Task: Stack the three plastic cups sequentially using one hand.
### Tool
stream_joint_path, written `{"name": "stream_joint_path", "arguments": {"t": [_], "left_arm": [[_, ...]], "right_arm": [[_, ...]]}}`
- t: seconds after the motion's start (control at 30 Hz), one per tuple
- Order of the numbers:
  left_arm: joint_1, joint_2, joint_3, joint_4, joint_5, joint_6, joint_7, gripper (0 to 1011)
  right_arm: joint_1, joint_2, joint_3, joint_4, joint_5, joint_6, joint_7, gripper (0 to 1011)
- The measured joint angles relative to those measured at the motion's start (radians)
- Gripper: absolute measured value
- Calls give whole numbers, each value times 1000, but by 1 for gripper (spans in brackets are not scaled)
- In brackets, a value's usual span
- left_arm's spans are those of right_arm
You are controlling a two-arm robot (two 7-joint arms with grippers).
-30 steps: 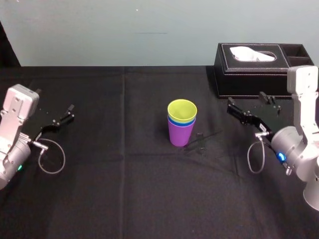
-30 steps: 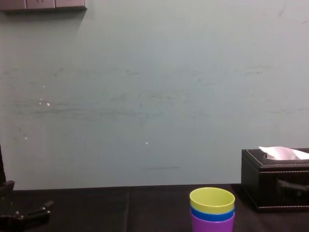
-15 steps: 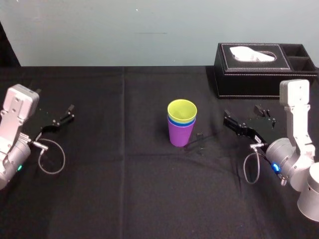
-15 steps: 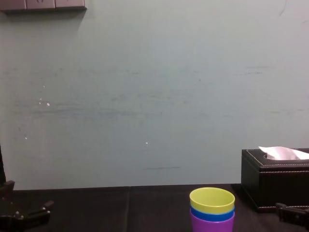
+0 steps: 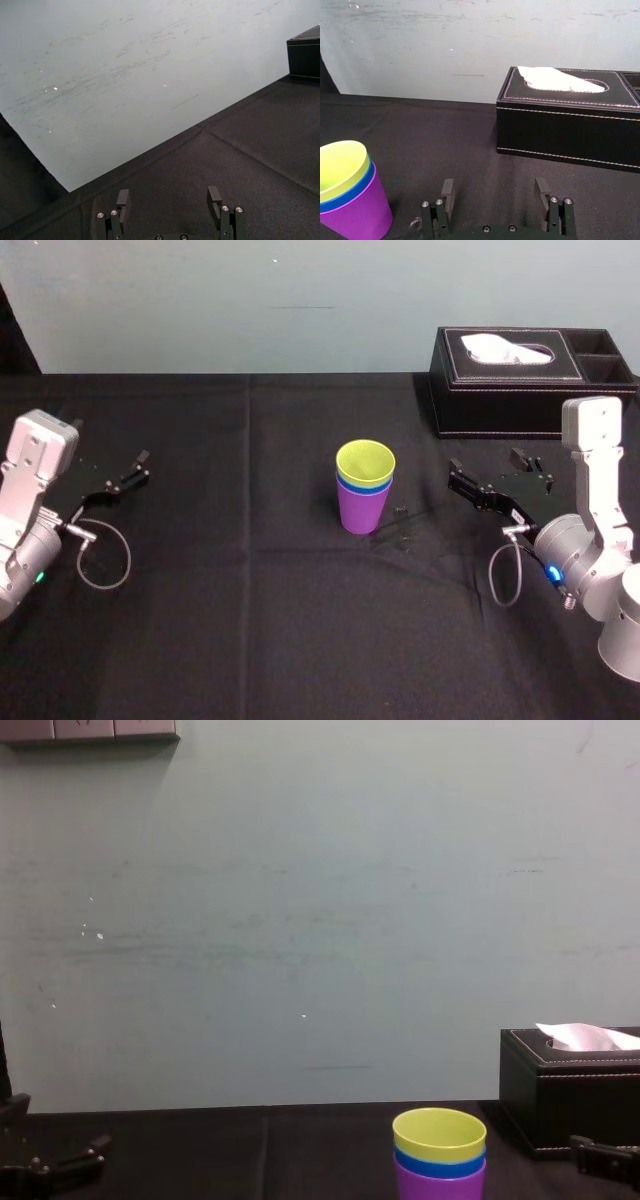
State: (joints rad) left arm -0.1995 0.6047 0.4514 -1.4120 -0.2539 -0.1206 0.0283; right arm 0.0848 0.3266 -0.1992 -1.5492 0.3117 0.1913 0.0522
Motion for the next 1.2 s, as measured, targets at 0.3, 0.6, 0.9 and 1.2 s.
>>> {"name": "stream_joint_path", "arguments": {"t": [0.3,0.6,0.9,1.2], "left_arm": [[0,0,0,0,0,0,0,1011],[0,0,0,0,0,0,0,1011],[0,0,0,0,0,0,0,1011],[0,0,0,0,0,0,0,1011]], "right_arm": [[1,1,0,-1,1,0,0,1004],[1,1,0,-2,1,1,0,1004],[1,2,0,-2,1,0,0,1004],[1,2,0,-2,1,1,0,1004]]}}
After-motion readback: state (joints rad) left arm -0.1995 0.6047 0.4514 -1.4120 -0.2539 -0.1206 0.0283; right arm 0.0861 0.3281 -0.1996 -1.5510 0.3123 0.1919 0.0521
